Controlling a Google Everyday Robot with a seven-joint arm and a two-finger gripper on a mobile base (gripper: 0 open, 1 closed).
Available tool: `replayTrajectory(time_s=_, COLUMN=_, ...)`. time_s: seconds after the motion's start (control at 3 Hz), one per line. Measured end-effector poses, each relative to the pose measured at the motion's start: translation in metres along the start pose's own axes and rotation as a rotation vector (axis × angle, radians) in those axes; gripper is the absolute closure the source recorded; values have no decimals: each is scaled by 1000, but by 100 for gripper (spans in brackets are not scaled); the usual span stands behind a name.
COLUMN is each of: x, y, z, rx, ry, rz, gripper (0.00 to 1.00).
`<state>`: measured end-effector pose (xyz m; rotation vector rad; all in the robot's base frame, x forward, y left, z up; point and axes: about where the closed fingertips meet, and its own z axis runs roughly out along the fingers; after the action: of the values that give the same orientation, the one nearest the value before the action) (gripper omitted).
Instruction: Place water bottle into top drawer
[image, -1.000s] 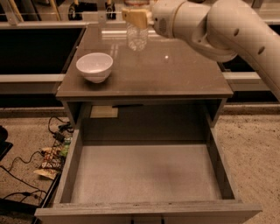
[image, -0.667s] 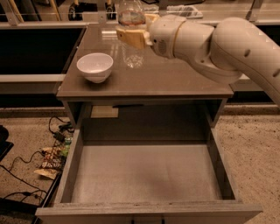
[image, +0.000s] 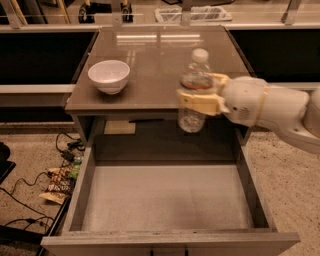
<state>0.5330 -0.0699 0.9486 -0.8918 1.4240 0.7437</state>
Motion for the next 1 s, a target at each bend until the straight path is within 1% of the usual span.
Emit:
replayTrajectory(time_s=0.33, x=55, y=7, z=-57, rx=-1, ry=-3, rz=88, gripper=100)
replayTrajectory(time_s=0.67, x=118, y=5, z=-78, rx=-8, ry=-34, rz=166, gripper=100)
replayTrajectory(time_s=1.0, x=118, y=5, z=-78, rx=-8, ry=-34, rz=166, gripper=100)
